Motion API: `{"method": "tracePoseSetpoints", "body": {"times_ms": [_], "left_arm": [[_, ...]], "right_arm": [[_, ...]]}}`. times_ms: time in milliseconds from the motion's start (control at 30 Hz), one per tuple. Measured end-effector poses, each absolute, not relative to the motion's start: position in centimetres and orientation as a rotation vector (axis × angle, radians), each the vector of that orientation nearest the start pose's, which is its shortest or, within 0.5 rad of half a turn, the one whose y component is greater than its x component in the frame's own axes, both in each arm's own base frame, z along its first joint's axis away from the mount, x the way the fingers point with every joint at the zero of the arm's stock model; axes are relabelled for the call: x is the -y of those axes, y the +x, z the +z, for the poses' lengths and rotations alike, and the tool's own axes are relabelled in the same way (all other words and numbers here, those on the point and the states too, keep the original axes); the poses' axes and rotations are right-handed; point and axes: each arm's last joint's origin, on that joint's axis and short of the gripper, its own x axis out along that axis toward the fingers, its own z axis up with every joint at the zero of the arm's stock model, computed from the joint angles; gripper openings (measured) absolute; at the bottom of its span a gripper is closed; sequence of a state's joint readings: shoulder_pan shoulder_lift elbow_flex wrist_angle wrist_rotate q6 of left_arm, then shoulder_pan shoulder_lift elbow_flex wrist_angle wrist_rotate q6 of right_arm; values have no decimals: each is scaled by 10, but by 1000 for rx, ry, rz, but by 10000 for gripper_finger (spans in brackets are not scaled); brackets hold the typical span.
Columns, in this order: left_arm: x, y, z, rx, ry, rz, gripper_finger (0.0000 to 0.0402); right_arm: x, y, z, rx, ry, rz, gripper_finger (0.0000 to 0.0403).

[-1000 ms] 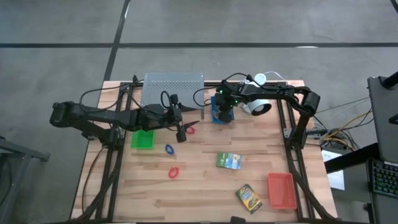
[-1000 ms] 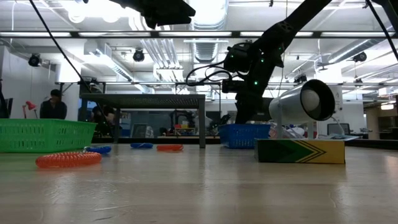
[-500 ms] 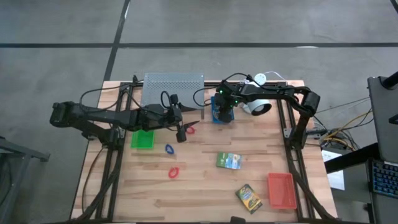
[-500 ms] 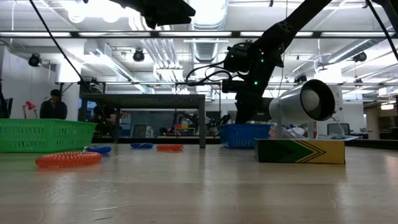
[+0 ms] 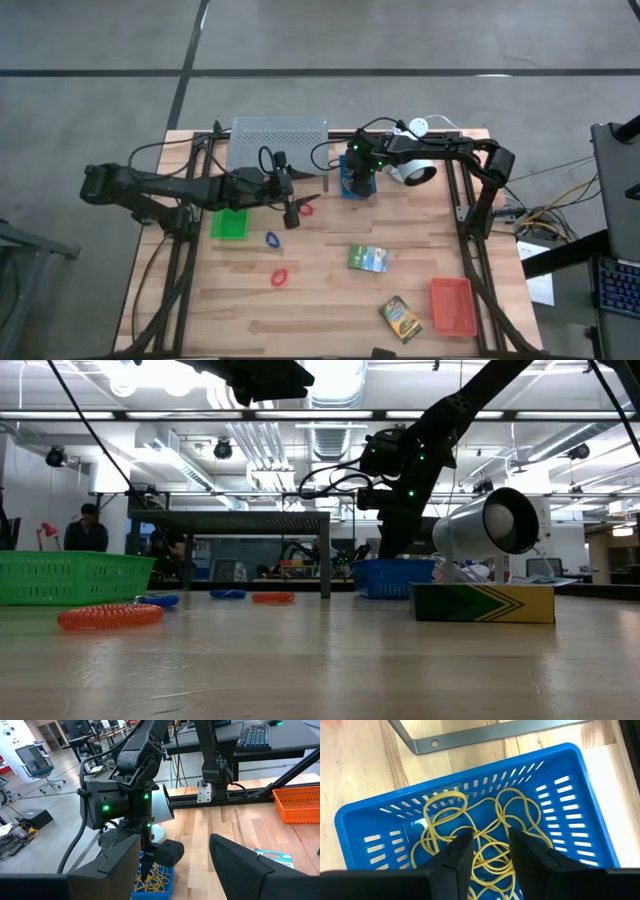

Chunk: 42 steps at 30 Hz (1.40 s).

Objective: Pick & Place Office Desk Supplies
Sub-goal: Put the yellow crayon box into the orange bin

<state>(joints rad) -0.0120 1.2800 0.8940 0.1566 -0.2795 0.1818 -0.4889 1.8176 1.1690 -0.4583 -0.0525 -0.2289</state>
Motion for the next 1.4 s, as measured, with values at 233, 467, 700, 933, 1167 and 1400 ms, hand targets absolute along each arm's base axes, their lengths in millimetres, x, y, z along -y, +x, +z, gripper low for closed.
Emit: {"method": "tracePoseSetpoints", "body": {"times_ms": [233, 467, 700, 933, 1167, 1400], "left_arm": [[-5, 287, 298, -252, 213, 245, 239], [-5, 287, 298, -255, 214, 245, 239], [-5, 287, 298, -255, 215, 245, 239], [-5, 287, 298, -255, 215, 245, 239], [-5, 284, 302, -241, 213, 246, 240], [-5, 262, 313, -275, 211, 244, 238]], "right_arm": [[166, 315, 184, -1089, 84, -265, 100], [155, 299, 227, -996, 98, -296, 87], [130, 277, 285, -798, 107, -204, 82], [97, 248, 336, -608, 88, -146, 85], [62, 227, 362, -498, 43, -59, 75], [35, 217, 352, -496, 21, 45, 68]]}}
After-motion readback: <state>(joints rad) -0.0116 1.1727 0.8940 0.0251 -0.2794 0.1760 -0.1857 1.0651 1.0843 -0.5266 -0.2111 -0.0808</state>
